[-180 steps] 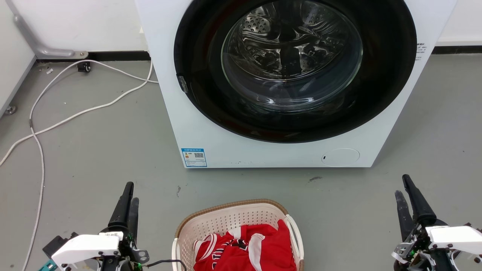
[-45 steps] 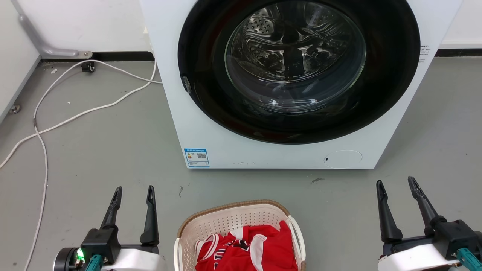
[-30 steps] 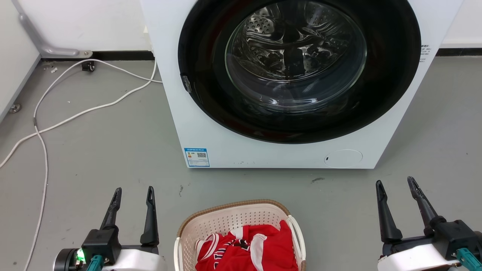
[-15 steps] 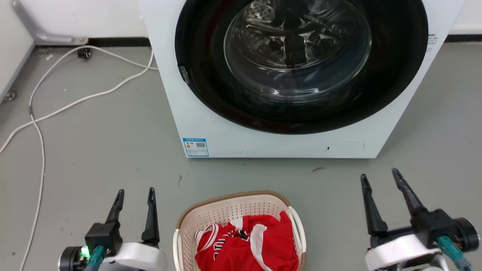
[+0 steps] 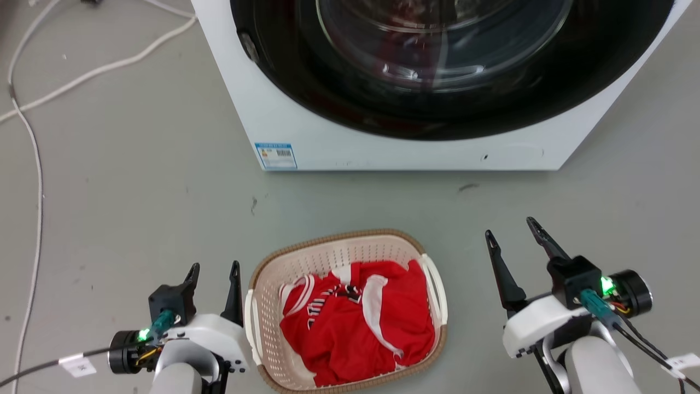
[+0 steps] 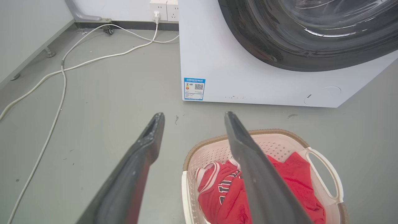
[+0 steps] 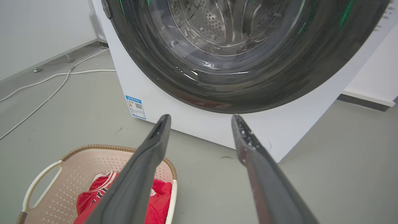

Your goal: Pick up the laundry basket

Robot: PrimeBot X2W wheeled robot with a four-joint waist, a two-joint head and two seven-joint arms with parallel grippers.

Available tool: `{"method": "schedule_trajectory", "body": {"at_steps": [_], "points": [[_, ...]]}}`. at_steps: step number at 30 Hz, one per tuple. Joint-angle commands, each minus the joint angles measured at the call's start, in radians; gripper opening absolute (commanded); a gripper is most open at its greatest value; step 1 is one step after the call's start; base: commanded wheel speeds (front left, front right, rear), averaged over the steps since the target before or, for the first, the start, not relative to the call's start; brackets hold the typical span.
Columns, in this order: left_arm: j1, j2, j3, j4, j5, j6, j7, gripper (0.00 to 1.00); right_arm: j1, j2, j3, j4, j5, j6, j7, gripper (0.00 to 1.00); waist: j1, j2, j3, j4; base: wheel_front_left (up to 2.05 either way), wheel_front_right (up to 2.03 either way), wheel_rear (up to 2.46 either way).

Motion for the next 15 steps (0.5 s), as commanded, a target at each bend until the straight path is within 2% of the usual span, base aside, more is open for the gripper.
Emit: {"method": "schedule_trajectory", "body": {"at_steps": [1, 15], "points": [[-0.019, 0.006, 0.003, 0.015, 0.003, -0.005, -0.002, 1.00, -0.021, 0.000, 0.003, 0.011, -0.002, -0.001, -0.002, 1.00, -0.0001, 0.0000, 0.043, 0.002, 0.00, 0.00, 0.00], [-0.211, 0.021, 0.015, 0.305, -0.002, -0.021, -0.002, 1.00, -0.240, -0.036, 0.063, 0.348, -0.012, -0.001, -0.002, 1.00, -0.0001, 0.0000, 0.243, 0.028, 0.00, 0.00, 0.00]]}}
